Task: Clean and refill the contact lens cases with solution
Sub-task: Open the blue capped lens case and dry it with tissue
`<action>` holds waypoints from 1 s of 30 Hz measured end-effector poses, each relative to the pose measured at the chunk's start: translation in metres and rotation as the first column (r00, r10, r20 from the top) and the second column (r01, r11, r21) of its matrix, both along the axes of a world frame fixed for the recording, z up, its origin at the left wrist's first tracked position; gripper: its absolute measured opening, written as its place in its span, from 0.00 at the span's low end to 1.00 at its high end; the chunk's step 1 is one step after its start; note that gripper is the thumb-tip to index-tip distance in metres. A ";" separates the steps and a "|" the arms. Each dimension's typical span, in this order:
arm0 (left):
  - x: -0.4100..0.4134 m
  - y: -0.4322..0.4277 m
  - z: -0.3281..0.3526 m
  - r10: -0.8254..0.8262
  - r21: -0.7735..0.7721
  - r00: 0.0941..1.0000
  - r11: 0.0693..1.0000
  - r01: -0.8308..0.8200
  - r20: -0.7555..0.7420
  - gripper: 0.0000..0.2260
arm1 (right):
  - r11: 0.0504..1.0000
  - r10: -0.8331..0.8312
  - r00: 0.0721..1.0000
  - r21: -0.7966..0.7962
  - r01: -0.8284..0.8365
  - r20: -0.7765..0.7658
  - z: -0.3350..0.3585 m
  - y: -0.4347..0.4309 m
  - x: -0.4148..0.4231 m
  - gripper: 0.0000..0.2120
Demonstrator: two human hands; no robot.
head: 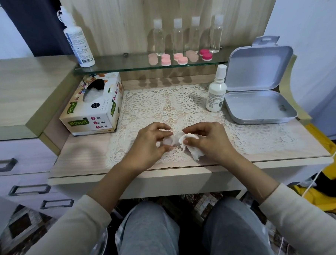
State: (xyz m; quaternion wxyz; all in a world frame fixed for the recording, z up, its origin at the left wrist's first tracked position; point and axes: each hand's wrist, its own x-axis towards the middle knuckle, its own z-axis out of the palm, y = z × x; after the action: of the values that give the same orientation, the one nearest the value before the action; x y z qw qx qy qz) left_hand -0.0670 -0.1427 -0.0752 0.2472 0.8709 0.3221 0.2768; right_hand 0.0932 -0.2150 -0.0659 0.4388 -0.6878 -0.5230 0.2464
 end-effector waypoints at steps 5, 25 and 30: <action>0.001 0.002 -0.003 0.021 0.156 0.987 0.988 0.004 -0.161 0.14 | 1.000 -0.015 0.974 0.028 0.009 0.225 -0.005 0.000 -0.003 0.09; -0.038 -0.008 0.000 0.115 0.139 0.989 0.985 -0.101 -0.095 0.14 | 0.997 -0.077 0.979 0.000 0.079 0.187 0.015 -0.024 -0.013 0.08; -0.100 -0.020 -0.005 0.246 0.159 0.966 0.960 -0.231 -0.078 0.14 | 0.996 0.036 0.986 0.074 -0.049 0.160 0.020 -0.033 -0.057 0.11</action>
State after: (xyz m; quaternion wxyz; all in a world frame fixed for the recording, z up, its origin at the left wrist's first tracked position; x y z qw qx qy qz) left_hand -0.1669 -0.1624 -0.0802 0.1304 0.8541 0.4148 0.2855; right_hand 0.0358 -0.2477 -0.0463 0.4170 -0.6762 -0.5801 0.1797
